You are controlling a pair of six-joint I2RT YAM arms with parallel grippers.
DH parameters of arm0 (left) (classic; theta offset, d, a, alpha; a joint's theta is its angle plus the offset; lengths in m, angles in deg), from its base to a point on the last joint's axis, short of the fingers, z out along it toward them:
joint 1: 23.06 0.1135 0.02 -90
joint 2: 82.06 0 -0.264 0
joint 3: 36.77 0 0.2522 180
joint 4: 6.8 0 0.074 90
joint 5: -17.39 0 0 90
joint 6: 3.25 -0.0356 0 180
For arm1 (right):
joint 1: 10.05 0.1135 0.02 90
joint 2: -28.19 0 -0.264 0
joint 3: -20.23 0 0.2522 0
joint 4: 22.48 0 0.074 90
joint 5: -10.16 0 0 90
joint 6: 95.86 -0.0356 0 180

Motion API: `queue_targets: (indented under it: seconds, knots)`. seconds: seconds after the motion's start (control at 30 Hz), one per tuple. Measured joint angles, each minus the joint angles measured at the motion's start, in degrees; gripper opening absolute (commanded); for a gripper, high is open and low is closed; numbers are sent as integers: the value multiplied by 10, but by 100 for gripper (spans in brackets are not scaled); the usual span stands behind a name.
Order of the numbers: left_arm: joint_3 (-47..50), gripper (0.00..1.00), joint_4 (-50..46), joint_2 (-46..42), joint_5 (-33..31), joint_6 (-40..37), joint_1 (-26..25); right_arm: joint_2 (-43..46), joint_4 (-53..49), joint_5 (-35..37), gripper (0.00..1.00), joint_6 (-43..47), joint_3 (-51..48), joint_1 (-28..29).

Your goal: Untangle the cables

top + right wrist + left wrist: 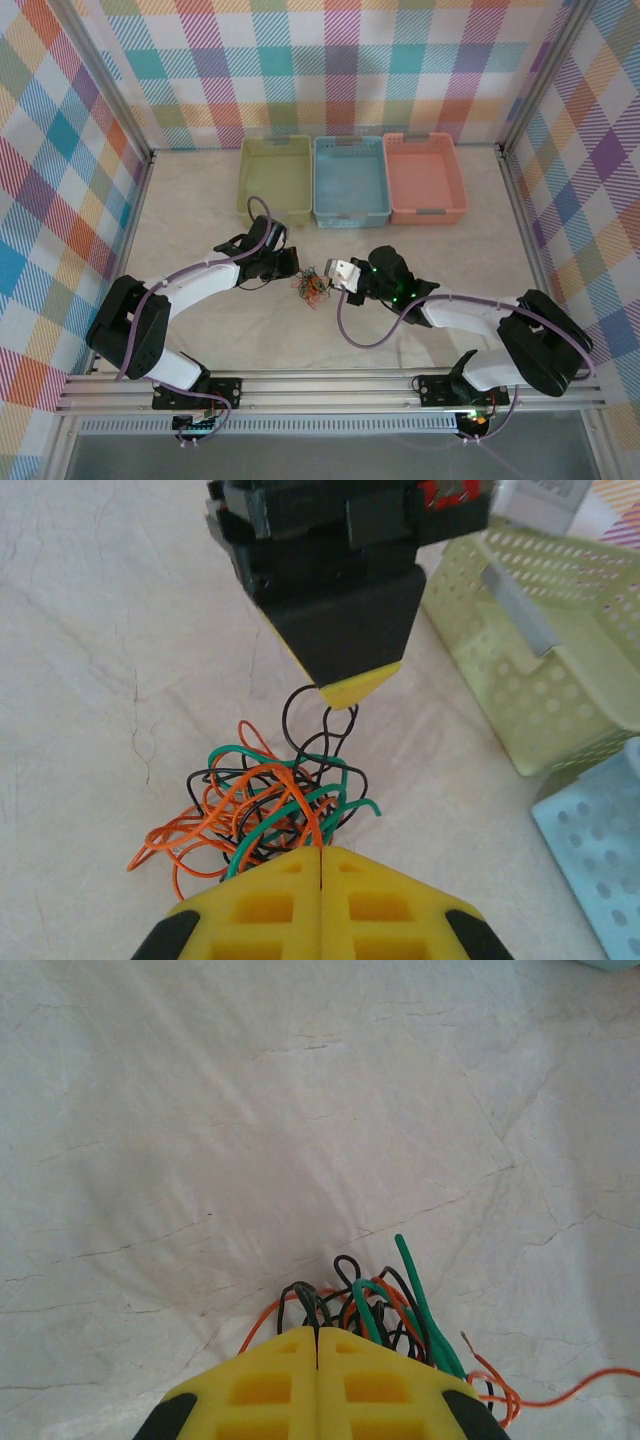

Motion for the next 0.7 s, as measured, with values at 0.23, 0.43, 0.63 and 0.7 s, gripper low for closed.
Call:
queue_targets:
  seconds: [0.23,0.43,0.63,0.7]
  knots:
    - [0,0,0,0,-1,0,0,42,54,32,0,-43,-37,0]
    - [0,0,0,2,-1,0,0,99,81,30,0,-101,-40,-1]
    - [0,0,0,9,-1,0,0,187,43,19,0,-183,-8,-1]
    - [-1,0,0,9,-1,0,0,207,24,19,0,-207,18,-1]
